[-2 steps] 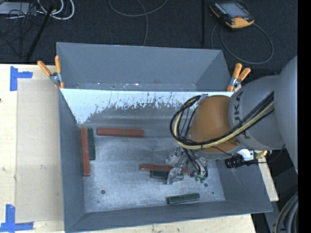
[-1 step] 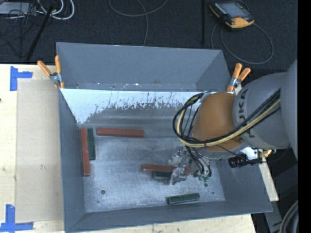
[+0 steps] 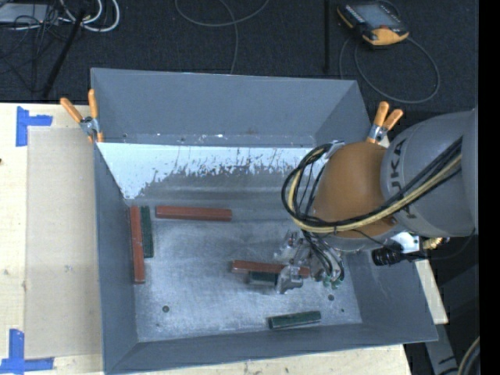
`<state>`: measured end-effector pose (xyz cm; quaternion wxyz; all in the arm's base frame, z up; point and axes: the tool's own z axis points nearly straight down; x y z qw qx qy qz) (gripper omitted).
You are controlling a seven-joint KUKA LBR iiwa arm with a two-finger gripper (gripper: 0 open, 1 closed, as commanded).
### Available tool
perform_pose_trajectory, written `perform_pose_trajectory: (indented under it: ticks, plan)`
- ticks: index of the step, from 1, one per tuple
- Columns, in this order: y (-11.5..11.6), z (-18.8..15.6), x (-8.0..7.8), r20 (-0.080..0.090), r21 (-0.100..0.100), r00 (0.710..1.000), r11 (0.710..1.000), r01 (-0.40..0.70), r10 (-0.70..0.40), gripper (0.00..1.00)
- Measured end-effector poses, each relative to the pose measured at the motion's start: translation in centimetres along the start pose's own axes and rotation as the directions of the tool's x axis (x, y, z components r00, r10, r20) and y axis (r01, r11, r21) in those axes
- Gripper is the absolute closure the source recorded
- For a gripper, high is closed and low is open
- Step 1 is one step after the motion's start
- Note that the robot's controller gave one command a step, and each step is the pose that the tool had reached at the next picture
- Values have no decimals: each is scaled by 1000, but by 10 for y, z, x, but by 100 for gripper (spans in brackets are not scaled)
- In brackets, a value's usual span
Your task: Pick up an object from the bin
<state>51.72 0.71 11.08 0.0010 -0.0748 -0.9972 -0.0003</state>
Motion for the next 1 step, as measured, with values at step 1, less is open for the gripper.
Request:
perform_pose_trajectory:
  ticks: [1]
  plan:
    - [0,-14,1,-3,1,1000,1000,0,0,100]
